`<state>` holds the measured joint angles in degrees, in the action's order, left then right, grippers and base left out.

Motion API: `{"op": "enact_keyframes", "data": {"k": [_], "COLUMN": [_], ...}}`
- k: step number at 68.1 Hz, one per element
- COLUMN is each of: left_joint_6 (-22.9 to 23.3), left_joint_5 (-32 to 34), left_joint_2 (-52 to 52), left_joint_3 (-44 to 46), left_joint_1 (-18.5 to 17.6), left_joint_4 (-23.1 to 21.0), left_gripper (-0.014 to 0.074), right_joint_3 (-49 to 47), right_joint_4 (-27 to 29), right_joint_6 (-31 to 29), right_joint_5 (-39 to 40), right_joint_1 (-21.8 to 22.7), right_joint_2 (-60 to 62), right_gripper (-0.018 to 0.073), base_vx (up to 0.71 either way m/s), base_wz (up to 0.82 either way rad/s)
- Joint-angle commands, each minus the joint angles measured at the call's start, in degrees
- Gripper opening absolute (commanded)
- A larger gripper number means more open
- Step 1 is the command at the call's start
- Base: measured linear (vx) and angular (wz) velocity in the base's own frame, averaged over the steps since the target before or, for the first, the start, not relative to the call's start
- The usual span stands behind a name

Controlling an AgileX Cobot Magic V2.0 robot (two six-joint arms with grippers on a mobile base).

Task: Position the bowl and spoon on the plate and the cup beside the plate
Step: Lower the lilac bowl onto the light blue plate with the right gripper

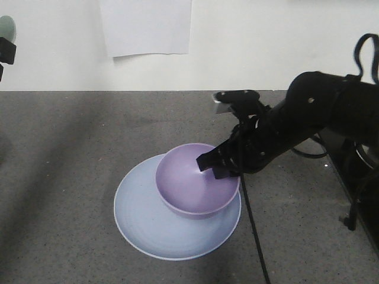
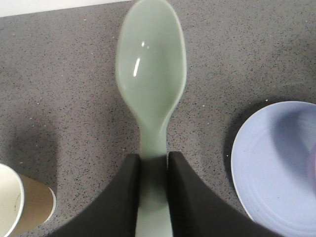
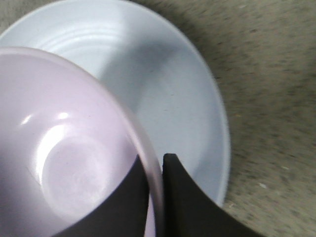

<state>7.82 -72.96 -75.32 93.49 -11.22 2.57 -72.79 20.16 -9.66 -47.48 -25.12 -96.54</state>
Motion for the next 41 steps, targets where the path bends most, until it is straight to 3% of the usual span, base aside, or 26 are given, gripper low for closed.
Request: {"op": "enact_keyframes", "data": {"k": [1, 41], "left_joint_6": [0.5, 0.5], "left_joint_5": [1.4, 1.4], "left_joint_2": [1.4, 1.4], "left_joint_3": [1.4, 1.4], "left_joint_1": [-0.2, -0.2], "left_joint_4": [0.1, 0.0], "left_gripper": [-0.0006, -0.0006], "right_joint_3": [-1.5, -1.5], "right_joint_4": [1.3, 4.3], "right_joint_6": [-0.2, -0.6], "right_joint_5": [3.4, 7.0], "right_joint_1": [-1.5, -2.0], "right_joint_2": [0.7, -1.6], "right_gripper": [-0.0004, 0.0003], "base_vx": [0.00, 0.00], "base_wz": [0.00, 0.00]}}
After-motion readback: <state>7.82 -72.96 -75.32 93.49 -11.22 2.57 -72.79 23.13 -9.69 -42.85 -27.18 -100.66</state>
